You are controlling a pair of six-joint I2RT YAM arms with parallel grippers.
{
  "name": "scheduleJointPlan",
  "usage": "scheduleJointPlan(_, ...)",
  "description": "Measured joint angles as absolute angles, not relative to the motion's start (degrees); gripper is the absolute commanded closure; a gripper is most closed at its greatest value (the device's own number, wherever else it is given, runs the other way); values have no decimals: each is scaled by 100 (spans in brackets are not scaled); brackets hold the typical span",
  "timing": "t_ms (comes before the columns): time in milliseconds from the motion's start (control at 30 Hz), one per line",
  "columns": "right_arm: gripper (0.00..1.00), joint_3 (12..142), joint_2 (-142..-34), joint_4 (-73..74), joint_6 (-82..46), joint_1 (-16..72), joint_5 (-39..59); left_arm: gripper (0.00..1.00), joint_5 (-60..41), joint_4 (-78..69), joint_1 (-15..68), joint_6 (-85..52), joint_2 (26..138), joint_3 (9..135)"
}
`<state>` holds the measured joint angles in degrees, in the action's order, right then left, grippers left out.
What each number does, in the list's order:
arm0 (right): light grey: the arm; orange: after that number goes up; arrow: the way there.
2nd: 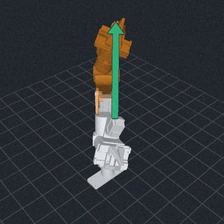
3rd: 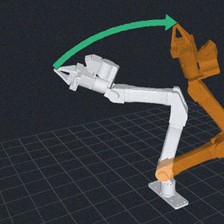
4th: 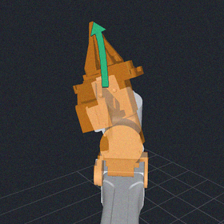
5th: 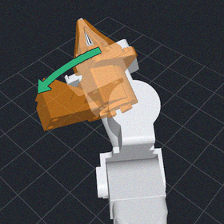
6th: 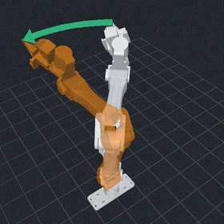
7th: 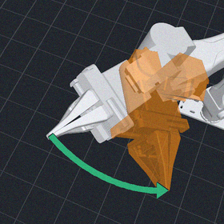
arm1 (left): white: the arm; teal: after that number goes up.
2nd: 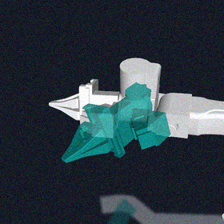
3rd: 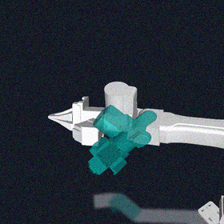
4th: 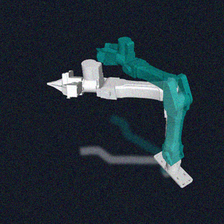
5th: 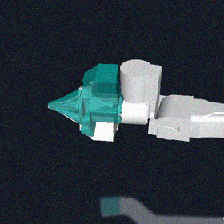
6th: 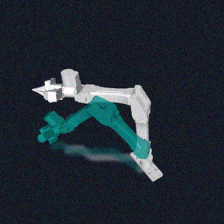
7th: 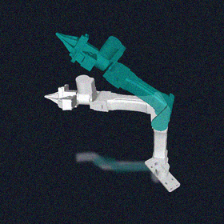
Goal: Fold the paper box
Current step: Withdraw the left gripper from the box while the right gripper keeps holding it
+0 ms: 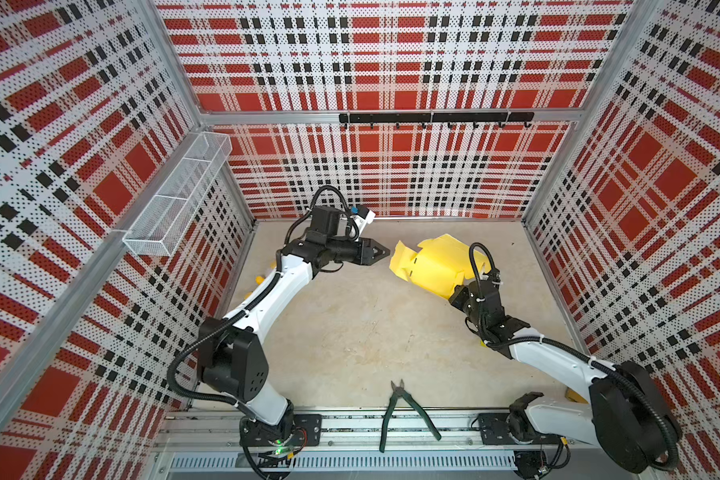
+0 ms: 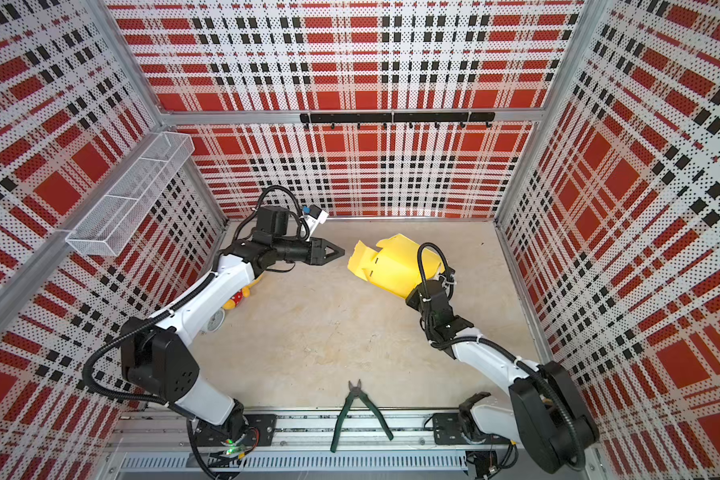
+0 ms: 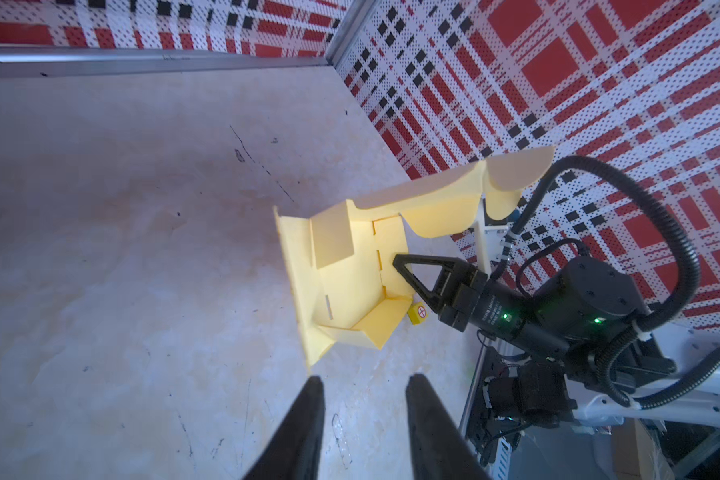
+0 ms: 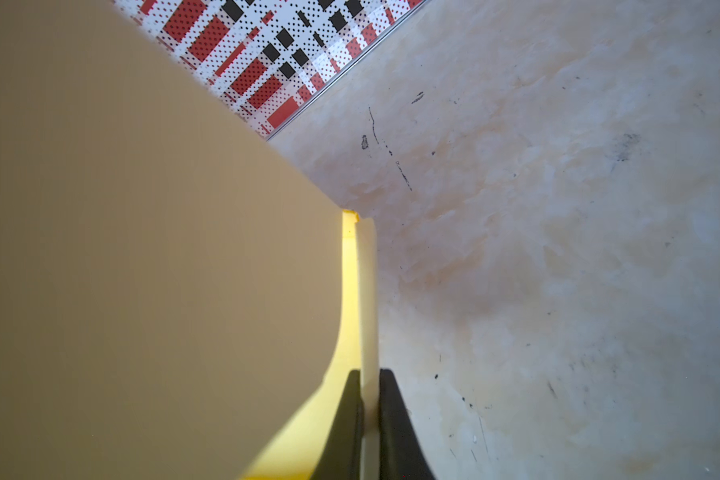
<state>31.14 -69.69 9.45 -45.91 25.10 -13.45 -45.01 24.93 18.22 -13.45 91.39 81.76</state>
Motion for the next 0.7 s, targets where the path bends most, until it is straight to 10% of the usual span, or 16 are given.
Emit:
scheduleJointPlan(267,100,3159,-7238,1662,-4156,2300,276,45,-4698,1105,836,-2724,9054,6652)
scheduleJointPlan(700,100,3328,-7999,2565,-4491,2290,1205,40,-5553,-344,1496,-3640,9109,6235)
